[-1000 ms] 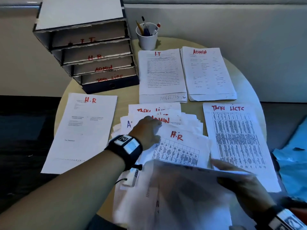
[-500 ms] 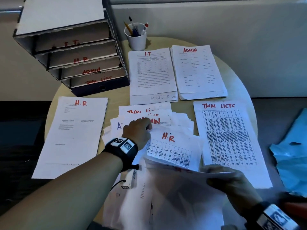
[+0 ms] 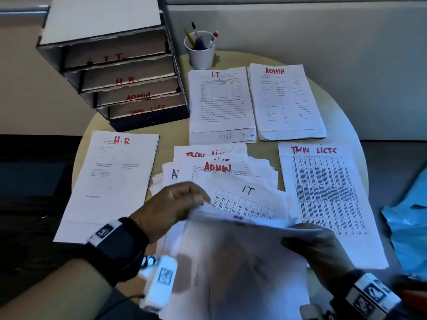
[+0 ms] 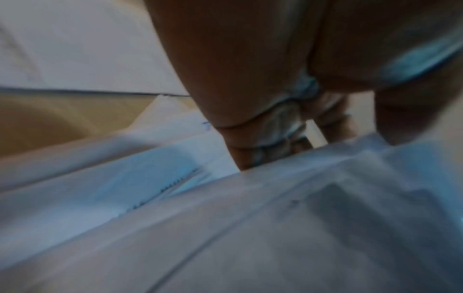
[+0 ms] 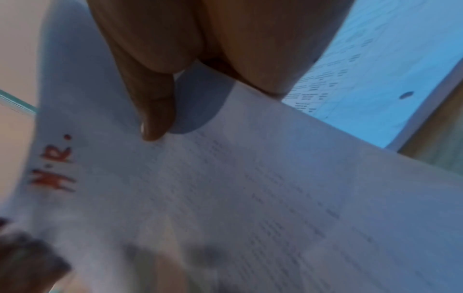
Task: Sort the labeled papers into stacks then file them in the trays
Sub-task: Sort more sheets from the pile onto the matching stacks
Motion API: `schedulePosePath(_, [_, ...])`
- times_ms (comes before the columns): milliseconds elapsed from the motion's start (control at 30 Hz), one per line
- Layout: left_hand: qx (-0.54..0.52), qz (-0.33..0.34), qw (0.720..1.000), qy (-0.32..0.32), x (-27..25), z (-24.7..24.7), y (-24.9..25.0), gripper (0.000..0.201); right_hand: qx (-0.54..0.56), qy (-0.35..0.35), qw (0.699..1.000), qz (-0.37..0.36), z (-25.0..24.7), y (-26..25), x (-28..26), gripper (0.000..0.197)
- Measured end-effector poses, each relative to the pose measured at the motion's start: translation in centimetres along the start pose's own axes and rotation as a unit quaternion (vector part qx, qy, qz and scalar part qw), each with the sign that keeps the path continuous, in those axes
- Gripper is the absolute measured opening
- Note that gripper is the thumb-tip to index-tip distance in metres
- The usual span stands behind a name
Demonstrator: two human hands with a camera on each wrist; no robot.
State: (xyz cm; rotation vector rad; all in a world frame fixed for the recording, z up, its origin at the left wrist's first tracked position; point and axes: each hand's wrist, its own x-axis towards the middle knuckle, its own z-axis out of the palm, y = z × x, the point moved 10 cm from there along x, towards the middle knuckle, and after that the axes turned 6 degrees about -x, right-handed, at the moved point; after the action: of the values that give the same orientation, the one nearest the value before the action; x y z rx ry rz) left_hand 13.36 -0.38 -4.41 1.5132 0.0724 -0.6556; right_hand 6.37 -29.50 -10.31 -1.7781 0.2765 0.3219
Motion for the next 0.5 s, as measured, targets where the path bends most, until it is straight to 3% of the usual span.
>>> schedulePosePath(33, [-0.021,-0.023,0.998,0.06,1.2,-1.7,-1.1,0.015,0.017,0.008,1.0,0.008,0.2,-0.1,-0.1,0.066])
schedulePosePath(100, [0.062,-0.026,0.989,0.129,4.0,-3.7,-2.0,0.019,0.065,0.015,0.997,0.025,0.5,-0.4,-0.4,0.041])
schedulePosePath(200, [0.19,-0.03,0.979,0.072,6.7,-2.1,-2.7,0.015,0.09,0.045,0.994,0.047,0.0,-0.9,-0.8,0.026])
schedulePosePath(233, [0.153,-0.04,0.986,0.056,7.0,-1.4,-2.9,0.018,0.084,0.074,0.992,0.055,-0.7,-0.8,-1.0,0.023])
schedulePosePath(300, [-0.033,-0.1,0.993,0.058,5.6,-0.1,-3.8,0.031,0.078,0.13,0.986,0.073,-1.6,-0.7,-0.9,0.018])
schedulePosePath(367, [-0.196,-0.123,0.971,0.061,4.3,0.4,-4.9,0.051,0.103,0.165,0.978,0.08,-2.0,-0.5,-0.3,0.019])
schedulePosePath(400, [-0.229,-0.11,0.965,0.063,3.7,0.6,-5.1,0.048,0.126,0.168,0.974,0.083,-1.8,-0.2,0.3,0.023])
schedulePosePath(433, [-0.229,-0.087,0.968,0.06,3.2,0.6,-5.5,0.039,0.157,0.165,0.969,0.092,-1.4,0.1,1.0,0.028])
schedulePosePath(500, [-0.042,-0.047,0.998,0.023,2.1,1.4,-5.6,0.036,0.207,0.153,0.96,0.109,-0.2,0.7,2.3,0.035])
